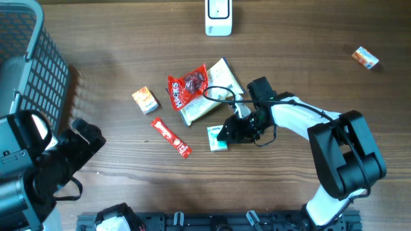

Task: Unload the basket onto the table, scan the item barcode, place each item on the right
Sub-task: 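Carry the teal Kleenex pack up toward the white scanner, then hold the Kleenex pack in front of the white scanner, then carry the Kleenex pack to the right edge beside the orange pack, release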

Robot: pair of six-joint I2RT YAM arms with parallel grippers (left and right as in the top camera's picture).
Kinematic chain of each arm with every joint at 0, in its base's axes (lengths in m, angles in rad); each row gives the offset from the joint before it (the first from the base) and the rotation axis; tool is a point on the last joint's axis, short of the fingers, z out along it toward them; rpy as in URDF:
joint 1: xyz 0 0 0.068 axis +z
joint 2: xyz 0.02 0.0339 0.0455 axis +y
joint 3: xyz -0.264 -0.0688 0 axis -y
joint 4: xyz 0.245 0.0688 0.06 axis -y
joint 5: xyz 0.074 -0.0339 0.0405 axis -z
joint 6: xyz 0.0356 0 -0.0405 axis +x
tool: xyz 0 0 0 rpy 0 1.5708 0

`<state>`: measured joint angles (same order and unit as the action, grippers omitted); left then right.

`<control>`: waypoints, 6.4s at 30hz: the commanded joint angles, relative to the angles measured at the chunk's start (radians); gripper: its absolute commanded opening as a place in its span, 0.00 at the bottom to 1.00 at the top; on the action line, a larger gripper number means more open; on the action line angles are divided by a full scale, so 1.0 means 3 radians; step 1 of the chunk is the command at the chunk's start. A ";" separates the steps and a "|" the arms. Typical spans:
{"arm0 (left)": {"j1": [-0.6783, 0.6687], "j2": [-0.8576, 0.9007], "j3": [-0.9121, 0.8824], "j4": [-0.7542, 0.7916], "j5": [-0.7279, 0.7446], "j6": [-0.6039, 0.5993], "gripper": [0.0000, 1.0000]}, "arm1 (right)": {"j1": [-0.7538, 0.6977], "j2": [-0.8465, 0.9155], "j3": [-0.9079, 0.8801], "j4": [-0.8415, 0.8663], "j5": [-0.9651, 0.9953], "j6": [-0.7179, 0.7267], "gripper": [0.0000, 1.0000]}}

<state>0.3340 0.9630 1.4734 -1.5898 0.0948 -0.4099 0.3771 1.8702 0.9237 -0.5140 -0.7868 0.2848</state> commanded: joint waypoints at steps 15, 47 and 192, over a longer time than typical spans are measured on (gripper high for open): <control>0.0015 0.0000 -0.0004 0.0008 -0.0033 -0.0045 1.00 | 0.0014 0.0024 -0.0097 0.0282 -0.0053 0.0534 0.04; 0.0015 0.0000 -0.0004 0.0008 -0.0033 -0.0045 1.00 | -0.1069 0.0093 0.0006 0.4487 -0.2787 0.3562 0.04; 0.0015 0.0000 -0.0004 0.0008 -0.0033 -0.0045 1.00 | -0.1684 0.1102 0.2494 0.0726 0.5585 -0.1174 0.04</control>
<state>0.3340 0.9638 1.4727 -1.5898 0.0948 -0.4099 -0.0685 2.2234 1.6650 -0.2413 0.8562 -0.2535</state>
